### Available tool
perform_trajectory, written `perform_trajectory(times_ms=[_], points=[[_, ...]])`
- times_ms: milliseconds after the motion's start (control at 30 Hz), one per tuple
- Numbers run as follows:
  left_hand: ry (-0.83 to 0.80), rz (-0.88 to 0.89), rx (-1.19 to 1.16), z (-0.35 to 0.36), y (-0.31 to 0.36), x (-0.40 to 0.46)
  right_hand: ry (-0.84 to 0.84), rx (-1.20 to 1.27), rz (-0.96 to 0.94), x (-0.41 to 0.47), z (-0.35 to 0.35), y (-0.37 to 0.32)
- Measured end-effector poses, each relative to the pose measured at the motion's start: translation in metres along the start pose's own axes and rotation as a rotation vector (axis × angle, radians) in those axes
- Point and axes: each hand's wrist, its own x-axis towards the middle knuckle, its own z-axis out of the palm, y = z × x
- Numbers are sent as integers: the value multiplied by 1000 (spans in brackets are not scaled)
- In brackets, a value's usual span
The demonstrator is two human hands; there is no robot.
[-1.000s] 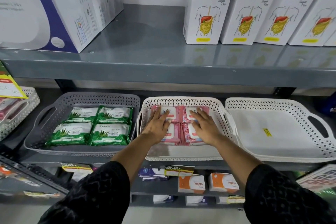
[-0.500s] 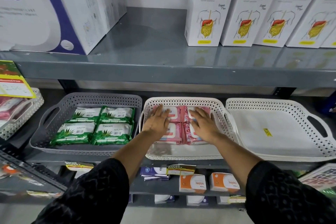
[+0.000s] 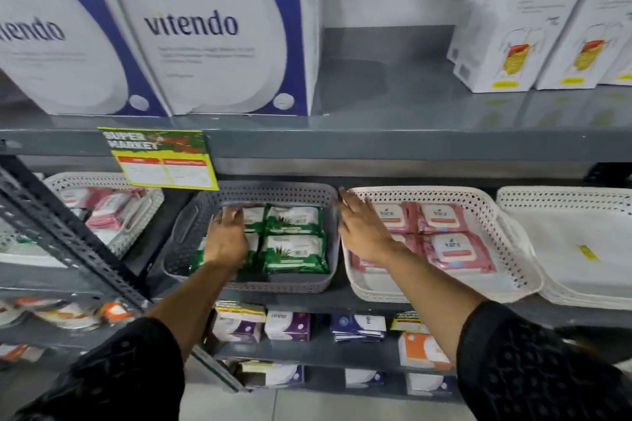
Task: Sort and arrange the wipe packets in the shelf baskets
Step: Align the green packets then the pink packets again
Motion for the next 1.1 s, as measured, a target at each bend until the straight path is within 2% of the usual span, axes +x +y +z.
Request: perform_trajectory(times_ms=[133, 333, 433, 600, 1100], points=[[-98, -22, -113, 12, -47, 9, -164, -84, -46, 24, 23, -54], [-225, 56, -219, 32, -53, 19, -385, -69, 130, 33, 61, -83], [-240, 74, -259, 37, -56, 24, -369, -9, 213, 32, 73, -90], [-194, 148, -229, 36, -59, 30, -337, -18, 233, 32, 76, -97], [-115, 266, -170, 41, -59, 38, -269, -78, 140, 35, 82, -93]])
